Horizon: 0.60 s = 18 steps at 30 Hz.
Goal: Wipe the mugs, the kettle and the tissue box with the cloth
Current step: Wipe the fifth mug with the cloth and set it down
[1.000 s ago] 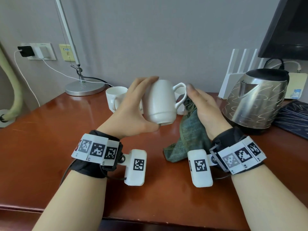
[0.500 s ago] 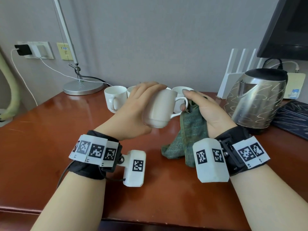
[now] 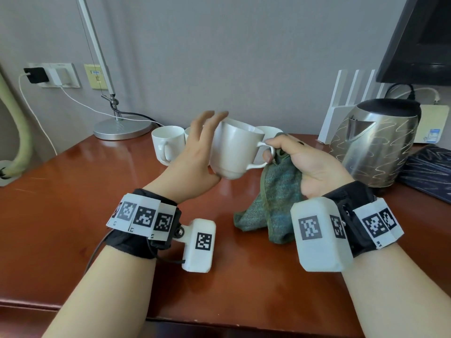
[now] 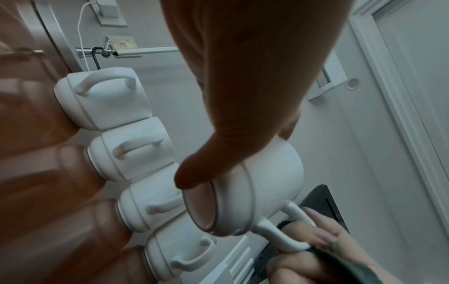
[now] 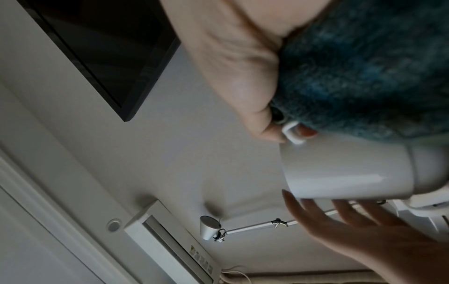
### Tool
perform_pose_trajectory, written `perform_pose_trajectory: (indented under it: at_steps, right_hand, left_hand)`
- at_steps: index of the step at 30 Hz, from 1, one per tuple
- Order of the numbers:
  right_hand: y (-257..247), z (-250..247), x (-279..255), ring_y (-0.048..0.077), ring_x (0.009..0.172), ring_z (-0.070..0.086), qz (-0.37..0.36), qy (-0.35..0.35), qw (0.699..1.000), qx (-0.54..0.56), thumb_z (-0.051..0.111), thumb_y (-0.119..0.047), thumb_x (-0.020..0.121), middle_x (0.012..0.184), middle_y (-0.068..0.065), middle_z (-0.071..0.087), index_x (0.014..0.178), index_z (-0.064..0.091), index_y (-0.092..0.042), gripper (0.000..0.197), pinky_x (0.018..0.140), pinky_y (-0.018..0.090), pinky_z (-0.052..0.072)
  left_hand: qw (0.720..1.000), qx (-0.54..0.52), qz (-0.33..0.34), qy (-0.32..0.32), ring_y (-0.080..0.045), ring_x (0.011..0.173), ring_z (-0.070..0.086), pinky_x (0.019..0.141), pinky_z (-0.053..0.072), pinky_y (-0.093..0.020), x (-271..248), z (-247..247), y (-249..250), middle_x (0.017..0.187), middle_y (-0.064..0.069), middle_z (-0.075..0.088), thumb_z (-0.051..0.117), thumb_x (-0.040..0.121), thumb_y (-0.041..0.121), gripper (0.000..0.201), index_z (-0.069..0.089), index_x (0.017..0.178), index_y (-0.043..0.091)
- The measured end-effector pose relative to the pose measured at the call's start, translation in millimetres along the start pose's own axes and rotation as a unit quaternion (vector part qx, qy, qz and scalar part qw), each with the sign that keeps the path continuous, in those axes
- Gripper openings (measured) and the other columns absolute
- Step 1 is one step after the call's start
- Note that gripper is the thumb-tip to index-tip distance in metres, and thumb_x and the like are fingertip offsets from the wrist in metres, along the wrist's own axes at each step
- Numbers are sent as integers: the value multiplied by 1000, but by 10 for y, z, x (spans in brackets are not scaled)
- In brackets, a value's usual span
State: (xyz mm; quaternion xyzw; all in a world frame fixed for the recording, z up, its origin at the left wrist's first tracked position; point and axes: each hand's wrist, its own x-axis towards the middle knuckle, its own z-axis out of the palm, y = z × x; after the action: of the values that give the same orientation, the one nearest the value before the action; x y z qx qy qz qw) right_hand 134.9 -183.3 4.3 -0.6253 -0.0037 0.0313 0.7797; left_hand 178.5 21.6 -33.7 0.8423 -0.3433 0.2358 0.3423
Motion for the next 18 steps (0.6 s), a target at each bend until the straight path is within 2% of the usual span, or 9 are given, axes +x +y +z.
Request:
perform_pose_trajectory:
  at_steps: [2,4,5,6,8,11,14,16,18]
  right_hand:
    - [-22,-45,1,16,43,43,7,12,1000,12,54,-16,92,59,4,48,60,49,-8,33,48,23,40]
    - [-50,-73,-4,17,43,44,-2,42,999,24,55,-14,90,56,4,48,61,47,-8,31,45,20,40]
    - [-63,-87,-5,16,42,44,-20,69,997,34,56,-11,89,55,4,48,63,47,-8,28,44,19,40]
    - [-72,-104,-5,16,40,44,-41,102,993,38,57,-8,86,54,4,48,63,47,-9,25,43,18,40]
    - [-92,-143,-13,15,39,42,-79,174,981,35,58,-5,82,53,3,46,64,47,-10,22,43,19,38]
    - [-136,-236,-52,13,39,39,-116,236,961,87,57,-3,84,54,3,44,68,48,-12,21,43,21,36]
    - [-166,-325,-87,11,42,39,-153,288,936,130,54,-4,87,55,2,44,75,50,-12,15,43,19,36]
    - [-166,-374,-79,12,47,41,-176,326,919,135,54,-6,88,53,-1,47,77,51,-12,13,47,22,36]
    - [-156,-420,-49,13,51,44,-185,359,905,134,53,-8,89,49,-3,49,76,52,-14,14,52,25,37]
  left_hand:
    - [996,-74,-50,-19,-1,122,44,97,37,-14,25,33,85,136,10,33,75,72,-7,106,13,152,23]
    - [977,-176,-111,-49,15,104,52,82,49,-13,76,99,160,124,19,44,79,71,-6,102,19,148,27]
    - [962,-231,-134,-53,15,108,53,85,52,-18,114,150,180,125,18,49,84,69,1,97,27,141,32]
    - [948,-274,-153,-49,9,118,52,96,51,-26,159,204,196,129,15,54,88,65,12,91,36,137,31]
    - [927,-325,-184,-39,-5,129,51,108,43,-36,272,302,259,134,8,59,85,69,28,78,47,137,21]
    - [892,-403,-200,-32,-8,123,57,100,47,-25,424,437,418,132,3,63,67,92,16,47,52,136,12]
    - [883,-407,-234,21,-7,119,57,80,48,-9,551,552,506,135,5,57,61,97,20,46,50,141,11]
    - [865,-416,-272,70,-6,112,55,84,48,-11,593,628,465,127,6,57,62,96,21,41,53,135,11]
    - [834,-458,-294,93,-10,104,59,93,52,-26,598,692,424,116,1,60,62,96,13,22,61,118,9]
